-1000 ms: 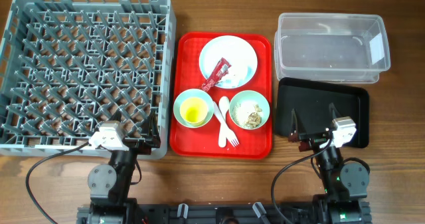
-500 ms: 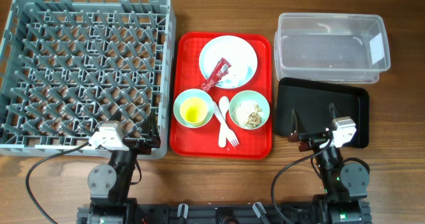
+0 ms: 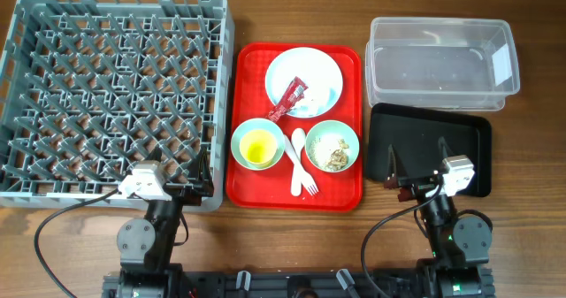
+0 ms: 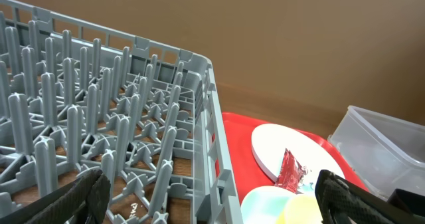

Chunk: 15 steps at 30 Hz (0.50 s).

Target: Sort waste into correct bins and load items into the dishwasher rack

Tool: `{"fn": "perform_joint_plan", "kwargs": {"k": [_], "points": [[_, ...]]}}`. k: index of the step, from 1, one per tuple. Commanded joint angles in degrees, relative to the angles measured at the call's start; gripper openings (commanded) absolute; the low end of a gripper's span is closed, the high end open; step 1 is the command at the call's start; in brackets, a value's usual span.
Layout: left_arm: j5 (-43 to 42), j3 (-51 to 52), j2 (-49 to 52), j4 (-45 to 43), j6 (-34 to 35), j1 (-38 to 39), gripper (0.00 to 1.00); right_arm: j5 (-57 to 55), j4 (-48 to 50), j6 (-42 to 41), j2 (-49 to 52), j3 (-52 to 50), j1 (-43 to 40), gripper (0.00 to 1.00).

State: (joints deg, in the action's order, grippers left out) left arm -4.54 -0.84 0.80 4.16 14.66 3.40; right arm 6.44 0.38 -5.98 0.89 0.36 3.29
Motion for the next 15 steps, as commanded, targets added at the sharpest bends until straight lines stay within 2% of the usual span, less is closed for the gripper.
{"fn": "perform_joint_plan", "kwargs": {"k": [1, 6, 15], "points": [[0.33, 0.52, -0.37, -0.13, -0.70, 0.24, 1.00, 0.90, 0.13, -0.63, -0.35, -0.07, 0.31, 1.00], [0.33, 0.52, -0.37, -0.13, -0.70, 0.24, 1.00, 0.92, 0.17, -0.70, -0.35, -0.07, 0.31, 1.00], [0.35, -0.50, -0.31, 1.95, -0.46, 0.24, 1.00, 0.90, -1.86, -6.67, -0.13, 1.16, 0.28, 1.00]]}}
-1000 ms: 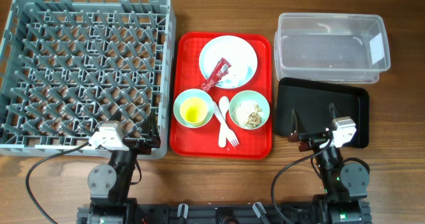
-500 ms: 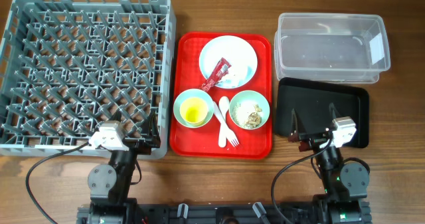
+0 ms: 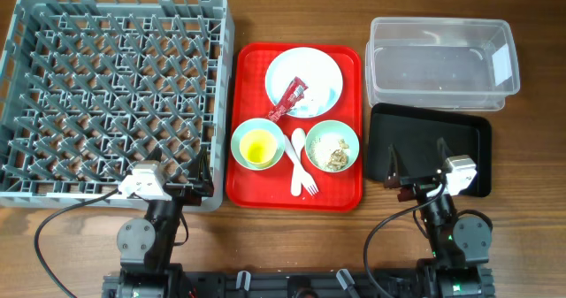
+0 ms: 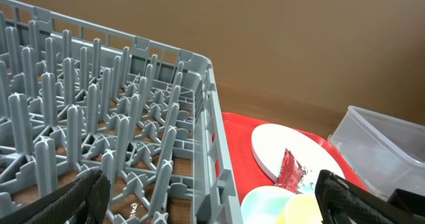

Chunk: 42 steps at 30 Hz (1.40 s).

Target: Sort waste into correct bins and load items into the dishwasher rack

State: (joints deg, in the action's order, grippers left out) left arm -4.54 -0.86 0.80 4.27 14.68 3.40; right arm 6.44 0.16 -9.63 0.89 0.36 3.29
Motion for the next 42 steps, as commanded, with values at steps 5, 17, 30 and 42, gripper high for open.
{"fn": "perform_joint_plan", "kwargs": {"k": [5, 17, 30, 42], "points": [[4.66, -7.28, 2.82, 13.40, -0.52, 0.24, 1.00, 0.42, -12.13, -2.10, 3.74, 7.89, 0.28, 1.00], [4.85, -34.99, 30.91, 37.48, -0.52, 0.24, 1.00, 1.27, -36.89, 0.00, 32.61, 39.12, 0.31, 1.00], [4.81, -43.41, 43.08, 46.38, -0.50, 0.24, 1.00, 10.82, -60.17, 6.25, 62.47, 70.95, 0.31, 1.00], [4.83, -43.41, 43.08, 46.34, -0.52, 0.24, 1.00, 1.27, -64.00, 0.44, 75.52, 89.55, 13.53, 1.00]]}}
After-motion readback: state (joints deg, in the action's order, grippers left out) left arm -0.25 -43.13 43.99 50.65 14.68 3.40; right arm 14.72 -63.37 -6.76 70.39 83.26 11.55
